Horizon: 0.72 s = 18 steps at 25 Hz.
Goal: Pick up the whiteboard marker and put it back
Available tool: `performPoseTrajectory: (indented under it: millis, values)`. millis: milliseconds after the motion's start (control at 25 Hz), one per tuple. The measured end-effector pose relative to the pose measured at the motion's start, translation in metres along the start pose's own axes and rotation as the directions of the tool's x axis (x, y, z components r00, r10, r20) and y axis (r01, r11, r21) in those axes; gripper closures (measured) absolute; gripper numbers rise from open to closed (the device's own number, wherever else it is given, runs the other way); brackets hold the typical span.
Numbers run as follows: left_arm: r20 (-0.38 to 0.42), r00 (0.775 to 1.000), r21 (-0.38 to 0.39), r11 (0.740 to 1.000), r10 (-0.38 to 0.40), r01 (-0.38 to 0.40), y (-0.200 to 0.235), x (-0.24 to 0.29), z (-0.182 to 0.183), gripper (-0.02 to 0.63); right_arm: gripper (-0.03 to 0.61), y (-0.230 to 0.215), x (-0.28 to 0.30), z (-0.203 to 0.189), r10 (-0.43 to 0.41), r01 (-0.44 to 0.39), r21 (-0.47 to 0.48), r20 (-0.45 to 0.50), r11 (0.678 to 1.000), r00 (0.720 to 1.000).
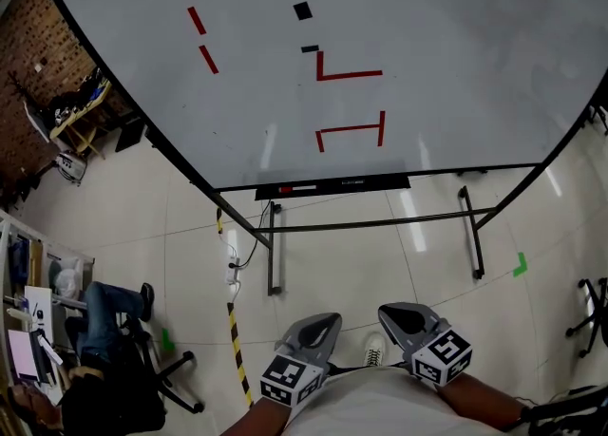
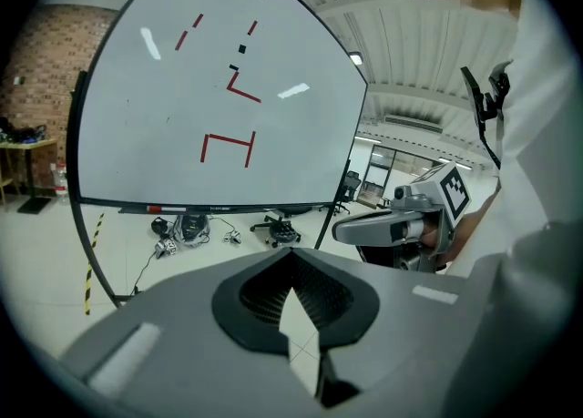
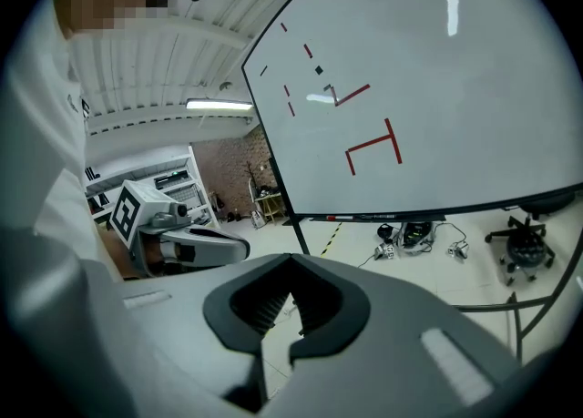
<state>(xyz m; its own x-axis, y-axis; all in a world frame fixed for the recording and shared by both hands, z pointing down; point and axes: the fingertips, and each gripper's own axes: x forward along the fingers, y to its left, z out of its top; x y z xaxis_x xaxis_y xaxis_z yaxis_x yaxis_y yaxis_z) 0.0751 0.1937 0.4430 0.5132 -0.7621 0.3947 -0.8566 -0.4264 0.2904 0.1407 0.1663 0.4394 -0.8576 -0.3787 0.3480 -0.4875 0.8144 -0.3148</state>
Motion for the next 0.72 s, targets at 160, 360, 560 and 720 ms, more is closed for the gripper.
performPoseTrajectory:
  millis: [160,360,560,720]
  values:
    - [-0.019,1.000,0.021,1.000,-0.020,0.020,0.019,-0.021,0.009,0.598,0.577,0.020,0.018,0.009,-0.025,0.024,0.016,0.026,1.000,0.999]
    - [-0.025,0.998,0.039,0.998,-0.056,0.056,0.045,-0.039,0.016,0.598,0.577,0.039,0.043,0.016,-0.068,0.066,0.031,0.058,0.997,0.996]
    - [-0.016,0.996,0.021,0.996,-0.089,0.089,0.054,-0.051,0.010,0.598,0.577,0.053,0.046,0.006,-0.109,0.108,0.040,0.040,0.993,0.993]
    - [0.008,0.995,0.012,0.995,-0.096,0.096,0.058,-0.057,0.010,0.598,0.577,0.061,0.046,0.005,-0.129,0.128,0.021,0.030,0.992,0.991]
